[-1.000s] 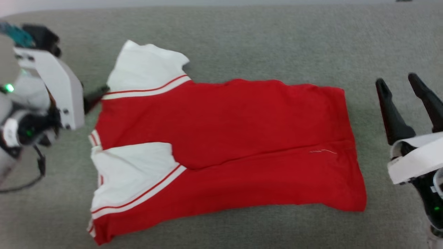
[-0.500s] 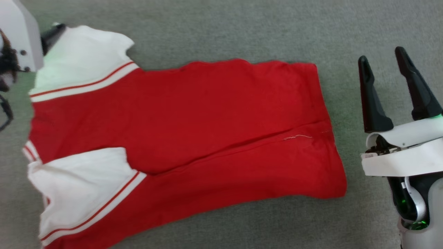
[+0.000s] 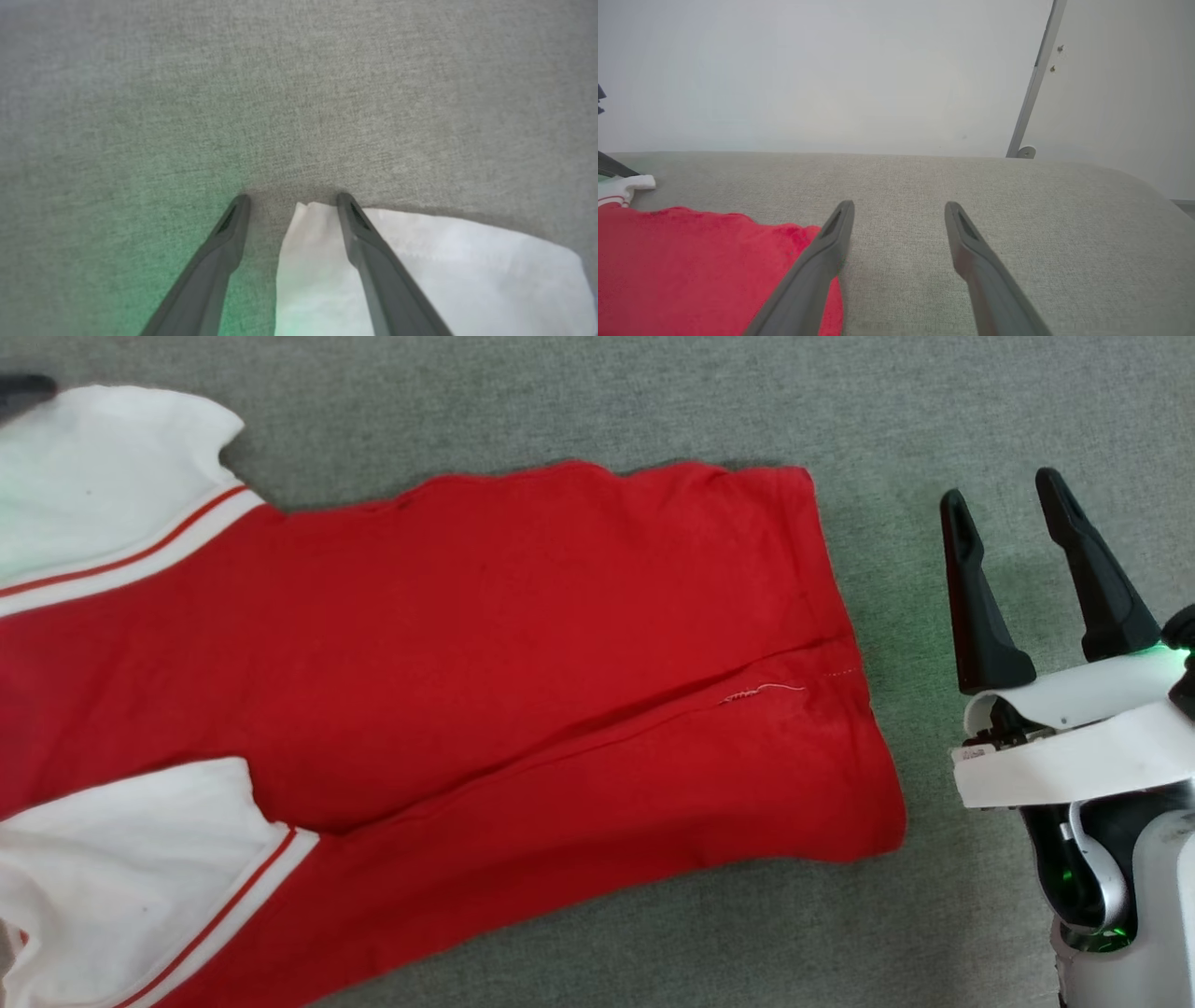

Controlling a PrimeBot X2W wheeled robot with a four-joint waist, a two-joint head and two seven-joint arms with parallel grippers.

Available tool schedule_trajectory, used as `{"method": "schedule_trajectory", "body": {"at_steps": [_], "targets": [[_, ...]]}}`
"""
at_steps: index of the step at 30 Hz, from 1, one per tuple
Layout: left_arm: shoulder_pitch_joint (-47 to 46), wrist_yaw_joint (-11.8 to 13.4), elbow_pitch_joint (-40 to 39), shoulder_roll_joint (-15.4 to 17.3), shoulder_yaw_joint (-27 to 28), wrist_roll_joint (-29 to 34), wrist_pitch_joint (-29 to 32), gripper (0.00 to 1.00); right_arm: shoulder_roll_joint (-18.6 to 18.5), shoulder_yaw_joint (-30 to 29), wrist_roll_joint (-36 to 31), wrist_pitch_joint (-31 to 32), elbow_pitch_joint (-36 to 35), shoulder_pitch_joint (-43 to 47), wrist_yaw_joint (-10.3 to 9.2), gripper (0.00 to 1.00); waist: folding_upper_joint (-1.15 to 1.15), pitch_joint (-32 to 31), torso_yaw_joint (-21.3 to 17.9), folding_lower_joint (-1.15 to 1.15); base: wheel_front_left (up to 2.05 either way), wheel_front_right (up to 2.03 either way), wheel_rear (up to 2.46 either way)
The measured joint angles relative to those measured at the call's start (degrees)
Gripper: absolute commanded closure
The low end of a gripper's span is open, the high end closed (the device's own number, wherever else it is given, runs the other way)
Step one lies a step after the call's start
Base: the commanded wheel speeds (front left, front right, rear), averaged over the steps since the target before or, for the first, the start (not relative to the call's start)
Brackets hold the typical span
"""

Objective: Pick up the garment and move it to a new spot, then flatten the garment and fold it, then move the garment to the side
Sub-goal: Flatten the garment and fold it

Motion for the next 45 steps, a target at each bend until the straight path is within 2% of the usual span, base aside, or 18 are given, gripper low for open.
{"method": "schedule_trajectory", "body": {"at_steps": [4, 7, 11, 17, 23, 30, 31, 32, 33, 39, 45], "targets": [[-1.08, 1.82, 1.63, -1.42, 0.18, -1.37, 4.83, 1.0, 0.25, 0.1, 0.38, 2.44, -0.34, -0.01, 0.0, 0.0, 0.0, 0.19, 0.08, 0.0, 0.0, 0.0, 0.0], [-1.12, 2.25, 1.81, -2.03, 0.03, -2.04, 7.72, 1.0, 0.34, 0.73, 0.76, 4.26, -0.66, -0.41, 0.0, 0.0, 0.0, -0.09, 0.52, 0.0, 0.0, 0.0, 0.0], [-0.62, 1.58, 1.26, -2.56, -0.09, -2.42, 7.57, 1.0, 0.43, 1.93, 2.0, 7.91, -0.37, -1.83, 0.0, 0.0, 0.0, -0.44, 0.87, 0.0, 0.0, 0.0, 0.0], [-0.05, 1.09, 0.3, -3.02, -0.04, -2.36, 5.7, 1.0, 0.22, 3.97, 3.36, 17.84, 2.11, -4.98, 0.0, 0.0, 0.0, -0.71, 1.56, 0.0, 0.0, 0.0, 0.0], [-0.09, 1.16, -0.56, -4.11, -0.09, -1.92, 4.63, 1.0, -0.34, 5.19, 4.37, 28.7, 8.45, -11.91, 0.0, 0.0, 0.0, -0.56, 2.72, 0.0, 0.0, 0.0, 0.0], [-0.28, 1.16, -1.18, -5.03, -0.01, -1.82, 3.53, 1.0, -0.31, 7.0, 5.54, 37.75, 18.8, -20.52, 0.0, 0.0, 0.0, -0.2, 3.84, 0.0, 0.0, 0.0, 0.0], [-0.27, 1.15, -1.22, -5.13, -0.01, -1.82, 3.35, 1.0, -0.23, 7.15, 5.64, 38.98, 20.12, -21.77, 0.0, 0.07, 0.0, -0.19, 3.96, 0.0, 0.0, 0.0, 0.0], [-0.25, 1.11, -1.27, -5.23, 0.03, -1.85, 3.07, 1.0, -0.22, 7.37, 5.66, 39.92, 21.17, -22.73, 0.0, 0.6, 0.0, -0.19, 4.09, 0.0, 0.0, 0.0, 0.0], [-0.16, 1.08, -1.3, -5.32, 0.13, -1.87, 2.59, 1.0, -0.16, 7.47, 6.2, 40.86, 22.15, -23.5, -0.01, 1.0, 0.0, -0.23, 4.2, 0.0, 0.0, 0.0, 0.0], [1.02, -0.52, -1.47, -6.77, 0.53, -2.03, -0.91, 1.0, -0.43, 8.11, 7.06, 41.72, 25.55, -26.2, -0.01, 1.0, 0.0, -1.26, 5.2, 0.0, 0.0, 0.0, 0.0], [2.3, -2.32, -2.08, -8.33, 0.59, -2.53, -2.71, 1.0, -2.9, 9.18, 7.65, 39.87, 26.33, -26.05, 0.0, 1.0, 0.0, -3.79, 6.66, 0.0, 0.0, 0.0, 0.0]]}}
